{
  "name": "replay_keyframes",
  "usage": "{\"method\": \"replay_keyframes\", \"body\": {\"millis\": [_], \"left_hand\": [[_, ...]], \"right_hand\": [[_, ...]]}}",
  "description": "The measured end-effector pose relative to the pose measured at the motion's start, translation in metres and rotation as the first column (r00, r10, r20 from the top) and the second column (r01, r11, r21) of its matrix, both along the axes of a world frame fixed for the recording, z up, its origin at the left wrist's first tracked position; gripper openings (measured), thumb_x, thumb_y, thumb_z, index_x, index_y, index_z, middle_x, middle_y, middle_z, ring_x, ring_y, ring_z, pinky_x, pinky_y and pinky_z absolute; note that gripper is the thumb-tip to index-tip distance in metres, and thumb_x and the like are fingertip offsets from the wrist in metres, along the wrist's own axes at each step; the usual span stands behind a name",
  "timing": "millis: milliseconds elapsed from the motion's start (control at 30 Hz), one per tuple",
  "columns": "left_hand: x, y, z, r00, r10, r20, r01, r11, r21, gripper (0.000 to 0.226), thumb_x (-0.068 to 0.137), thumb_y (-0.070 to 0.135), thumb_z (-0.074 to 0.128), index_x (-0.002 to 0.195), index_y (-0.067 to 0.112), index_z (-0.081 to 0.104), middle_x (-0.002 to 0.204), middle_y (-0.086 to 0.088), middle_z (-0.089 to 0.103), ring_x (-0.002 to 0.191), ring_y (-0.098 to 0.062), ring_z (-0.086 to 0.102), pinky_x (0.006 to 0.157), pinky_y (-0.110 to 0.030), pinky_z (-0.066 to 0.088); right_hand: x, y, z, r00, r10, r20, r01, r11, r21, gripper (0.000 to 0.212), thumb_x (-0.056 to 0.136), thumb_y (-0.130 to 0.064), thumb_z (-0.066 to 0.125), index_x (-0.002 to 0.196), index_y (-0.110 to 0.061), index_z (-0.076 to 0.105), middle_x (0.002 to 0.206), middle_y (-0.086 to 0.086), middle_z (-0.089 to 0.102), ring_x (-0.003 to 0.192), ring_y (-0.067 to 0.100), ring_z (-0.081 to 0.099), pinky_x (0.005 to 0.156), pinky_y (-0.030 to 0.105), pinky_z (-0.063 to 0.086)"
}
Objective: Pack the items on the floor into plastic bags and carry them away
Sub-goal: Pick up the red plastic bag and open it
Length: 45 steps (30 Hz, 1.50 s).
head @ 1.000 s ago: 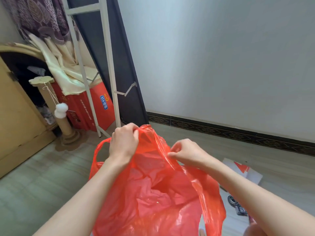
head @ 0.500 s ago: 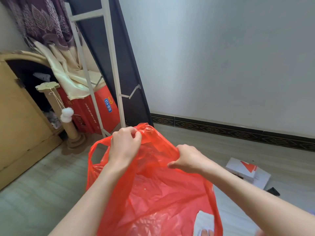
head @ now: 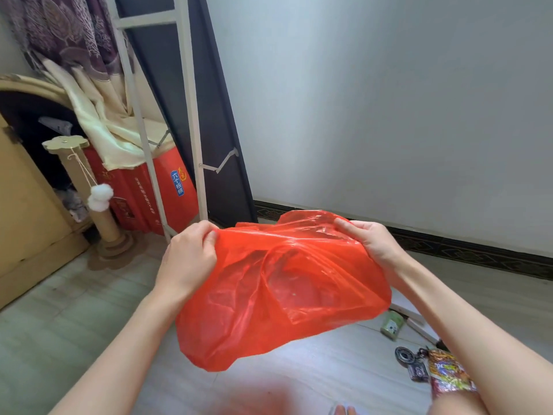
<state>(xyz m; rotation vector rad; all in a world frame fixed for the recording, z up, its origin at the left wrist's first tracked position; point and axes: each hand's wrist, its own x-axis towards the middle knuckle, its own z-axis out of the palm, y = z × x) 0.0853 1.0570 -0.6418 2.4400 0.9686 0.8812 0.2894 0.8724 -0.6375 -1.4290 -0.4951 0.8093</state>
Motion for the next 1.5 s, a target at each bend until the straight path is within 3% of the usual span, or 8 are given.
{"method": "replay_keyframes", "body": {"millis": [167,300,767,933,1033,1200,1333,1500], "left_hand": [[0.011,-0.019,0.000,0.922,-0.375,-0.101,0.386,0.914,0.124,0.039,0.076,0.040,0.050,0.115,0.037,0.051,0.112,0.009,0.054,0.108,-0.010,0.048,0.092,-0.036,0.038],[0.026,-0.032,-0.013,0.811,-0.547,-0.204,0.573,0.814,0.097,0.046,0.074,0.016,0.052,0.117,0.034,0.051,0.117,0.004,0.061,0.106,-0.009,0.052,0.093,-0.022,0.040],[0.017,-0.019,0.000,0.977,-0.211,0.035,0.213,0.974,-0.080,0.020,0.089,0.004,0.052,0.091,0.009,0.071,0.080,0.002,0.067,0.078,-0.009,0.058,0.065,-0.006,0.036],[0.003,-0.002,0.001,0.999,-0.009,-0.038,0.003,0.986,-0.165,0.024,0.090,0.005,0.046,0.099,0.007,0.068,0.096,-0.008,0.067,0.097,-0.024,0.058,0.077,-0.024,0.036],[-0.003,0.004,-0.005,0.981,0.009,-0.192,-0.047,0.979,-0.197,0.025,0.092,0.007,0.045,0.105,0.006,0.066,0.114,-0.014,0.062,0.110,-0.029,0.053,0.088,-0.028,0.036],[-0.006,0.015,-0.007,0.993,0.035,-0.110,-0.067,0.951,-0.301,0.024,0.092,0.008,0.042,0.095,0.004,0.066,0.089,-0.014,0.065,0.080,-0.028,0.057,0.072,-0.031,0.040],[-0.004,0.022,-0.019,0.969,0.083,-0.233,-0.130,0.973,-0.193,0.023,0.091,0.009,0.041,0.098,0.009,0.063,0.107,-0.015,0.063,0.105,-0.035,0.055,0.089,-0.040,0.042],[0.011,-0.014,-0.011,0.931,-0.362,0.035,0.364,0.930,-0.053,0.045,0.073,0.033,0.049,0.117,0.032,0.045,0.114,0.012,0.048,0.106,-0.007,0.052,0.097,-0.036,0.041]], "right_hand": [[-0.010,0.005,0.003,0.991,0.078,0.104,-0.079,0.997,0.002,0.027,0.078,-0.032,0.063,0.080,-0.006,0.070,0.058,0.000,0.068,0.044,0.006,0.056,0.045,0.015,0.044],[-0.016,0.010,0.006,0.973,0.138,0.187,-0.139,0.990,-0.006,0.025,0.074,-0.030,0.067,0.080,-0.006,0.070,0.061,0.001,0.064,0.050,0.007,0.055,0.049,0.017,0.044],[0.011,0.010,-0.020,0.621,0.232,0.748,0.381,0.746,-0.547,0.021,0.073,-0.017,0.063,0.094,-0.019,0.067,0.097,0.006,0.064,0.096,0.025,0.058,0.076,0.028,0.043],[0.016,-0.002,-0.022,0.982,0.030,0.185,0.011,0.976,-0.219,0.020,0.085,0.000,0.055,0.094,-0.014,0.067,0.089,0.002,0.069,0.091,0.016,0.063,0.090,0.037,0.048],[0.021,-0.007,-0.018,0.973,0.226,-0.057,-0.229,0.972,-0.055,0.031,0.085,-0.002,0.050,0.112,-0.007,0.063,0.106,0.007,0.069,0.100,0.018,0.065,0.095,0.038,0.046],[0.025,-0.007,-0.007,0.889,0.350,-0.295,-0.299,0.932,0.205,0.039,0.047,-0.024,0.078,0.083,-0.009,0.075,0.072,0.003,0.071,0.061,0.012,0.066,0.069,0.025,0.055],[0.017,-0.003,0.005,0.890,0.182,-0.419,-0.097,0.972,0.216,0.024,0.080,-0.024,0.058,0.062,-0.010,0.063,0.048,-0.002,0.059,0.041,0.008,0.057,0.043,0.019,0.050],[0.009,0.005,0.008,0.887,0.162,-0.433,-0.072,0.974,0.217,0.054,0.096,-0.026,0.040,0.048,-0.012,0.061,0.041,-0.003,0.055,0.034,0.005,0.052,0.036,0.017,0.045]]}}
